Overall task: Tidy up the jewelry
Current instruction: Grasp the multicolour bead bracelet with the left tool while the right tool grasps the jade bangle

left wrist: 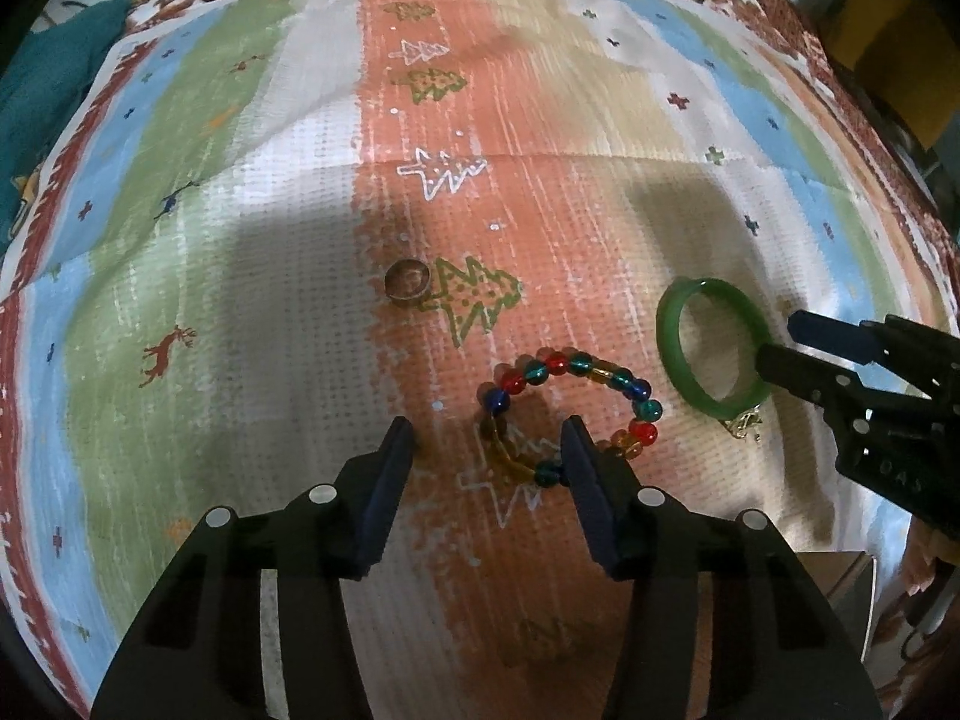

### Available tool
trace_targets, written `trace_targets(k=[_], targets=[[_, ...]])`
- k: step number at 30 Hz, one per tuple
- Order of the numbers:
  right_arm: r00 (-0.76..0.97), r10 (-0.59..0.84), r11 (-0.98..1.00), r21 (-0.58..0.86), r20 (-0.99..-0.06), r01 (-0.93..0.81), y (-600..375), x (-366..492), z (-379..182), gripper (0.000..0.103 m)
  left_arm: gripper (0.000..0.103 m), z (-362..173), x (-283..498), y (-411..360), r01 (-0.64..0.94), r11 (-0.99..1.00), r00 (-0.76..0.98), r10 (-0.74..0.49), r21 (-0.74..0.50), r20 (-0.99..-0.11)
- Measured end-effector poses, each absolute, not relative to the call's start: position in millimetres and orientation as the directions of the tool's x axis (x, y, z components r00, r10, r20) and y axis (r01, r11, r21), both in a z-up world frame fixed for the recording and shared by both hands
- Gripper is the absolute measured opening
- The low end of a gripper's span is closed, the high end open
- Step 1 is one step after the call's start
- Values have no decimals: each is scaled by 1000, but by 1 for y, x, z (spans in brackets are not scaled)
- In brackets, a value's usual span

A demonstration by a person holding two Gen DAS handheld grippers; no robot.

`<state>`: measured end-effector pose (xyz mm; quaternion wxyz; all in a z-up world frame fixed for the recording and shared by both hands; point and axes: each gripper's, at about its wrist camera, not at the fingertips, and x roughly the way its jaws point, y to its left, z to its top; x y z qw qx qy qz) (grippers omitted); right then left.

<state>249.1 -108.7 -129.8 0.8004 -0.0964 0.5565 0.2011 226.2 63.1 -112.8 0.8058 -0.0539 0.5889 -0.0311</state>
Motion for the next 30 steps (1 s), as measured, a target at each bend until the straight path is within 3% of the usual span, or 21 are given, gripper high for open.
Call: trace_targets(k=[10,16,19,21,30], targets=[[264,228,906,105,-937,-411,-109,257,-141,25,42,-120,230,62,2,996,312,-81,-84,-947],[266,215,909,93,-940,-407,-110,258,-146,14,26,-120,229,65,-5,998,318,-61,-66,-946],[269,212,909,88,-939,-407,-112,259,-147,14,21,-120,229,67,-8,998,319,-53,-59,-946],[271,210,909,85,-939,-409,-112,258,-147,13,11,-120,230,67,-10,998,316,-59,-65,-947],[286,216,904,81,-934,-419,-115,256,-139,8,9,-99,224,71,-18,992,356,-110,-125,-928]])
